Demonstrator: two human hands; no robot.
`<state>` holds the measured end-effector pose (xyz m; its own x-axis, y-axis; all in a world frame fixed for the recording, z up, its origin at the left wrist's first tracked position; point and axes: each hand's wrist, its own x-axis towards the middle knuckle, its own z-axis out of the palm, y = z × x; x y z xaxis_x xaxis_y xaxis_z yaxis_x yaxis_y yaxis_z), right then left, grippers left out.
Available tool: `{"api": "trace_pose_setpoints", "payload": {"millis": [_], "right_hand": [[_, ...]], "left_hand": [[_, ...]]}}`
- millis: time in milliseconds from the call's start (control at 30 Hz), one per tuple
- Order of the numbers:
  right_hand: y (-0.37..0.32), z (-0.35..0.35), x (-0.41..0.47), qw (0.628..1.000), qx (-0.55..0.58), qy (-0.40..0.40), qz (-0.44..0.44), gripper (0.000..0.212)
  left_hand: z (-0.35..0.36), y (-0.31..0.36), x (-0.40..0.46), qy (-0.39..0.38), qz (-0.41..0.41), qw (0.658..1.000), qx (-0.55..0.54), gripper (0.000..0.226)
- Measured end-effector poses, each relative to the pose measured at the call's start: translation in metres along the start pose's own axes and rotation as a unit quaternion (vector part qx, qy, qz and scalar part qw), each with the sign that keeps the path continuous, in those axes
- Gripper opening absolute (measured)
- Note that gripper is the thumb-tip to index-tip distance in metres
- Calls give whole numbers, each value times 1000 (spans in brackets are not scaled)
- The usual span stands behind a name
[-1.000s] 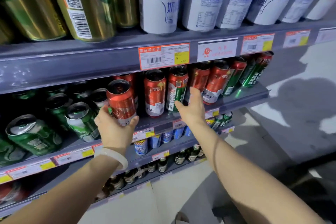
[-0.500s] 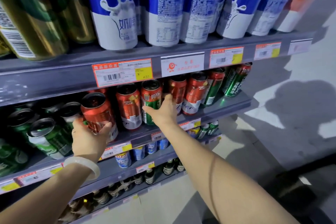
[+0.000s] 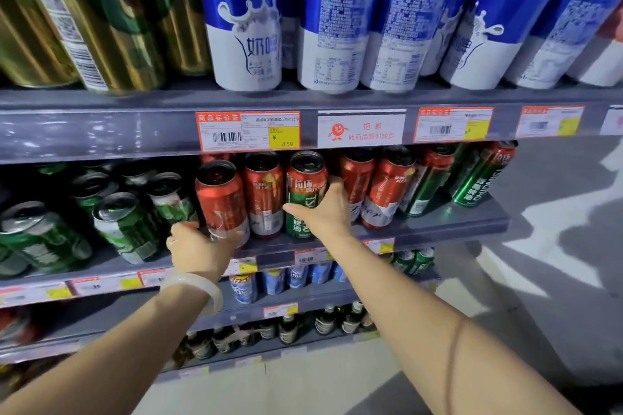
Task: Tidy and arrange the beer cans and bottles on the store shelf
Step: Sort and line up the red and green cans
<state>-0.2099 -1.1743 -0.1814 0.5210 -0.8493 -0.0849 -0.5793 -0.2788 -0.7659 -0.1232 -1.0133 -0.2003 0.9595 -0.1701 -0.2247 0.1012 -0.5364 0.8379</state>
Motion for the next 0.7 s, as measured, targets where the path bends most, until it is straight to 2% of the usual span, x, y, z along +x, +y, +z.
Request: {"api": "trace_pose_setpoints", "payload": {"millis": [67,167,233,300,500,600,700], "right_hand": [[3,0,0,1000,-15,-5,-8,84],[8,-3,-1,999,-7,-39,-21,73],[10,-6,1,997,29,-62,-24,67],[10,-6,3,996,43,-77,-28,70],[17,-2,-8,993,112,-9,-25,69],[26,-16,-25,985,174,3,-22,71],[39,-51,-38,978,207,29,-24,71]], "left_hand": [[6,-2,-19,-6,-18,1000,-1,67],[25,-5,-42,-94,12,995,20,58],[37,-3,-46,-141,55,988,25,64],[46,9,-49,-168,101,980,20,70],[64,35,-51,-182,232,955,19,77],[71,41,-55,-174,304,936,-39,62],[87,49,-67,-166,347,922,-41,54]]}}
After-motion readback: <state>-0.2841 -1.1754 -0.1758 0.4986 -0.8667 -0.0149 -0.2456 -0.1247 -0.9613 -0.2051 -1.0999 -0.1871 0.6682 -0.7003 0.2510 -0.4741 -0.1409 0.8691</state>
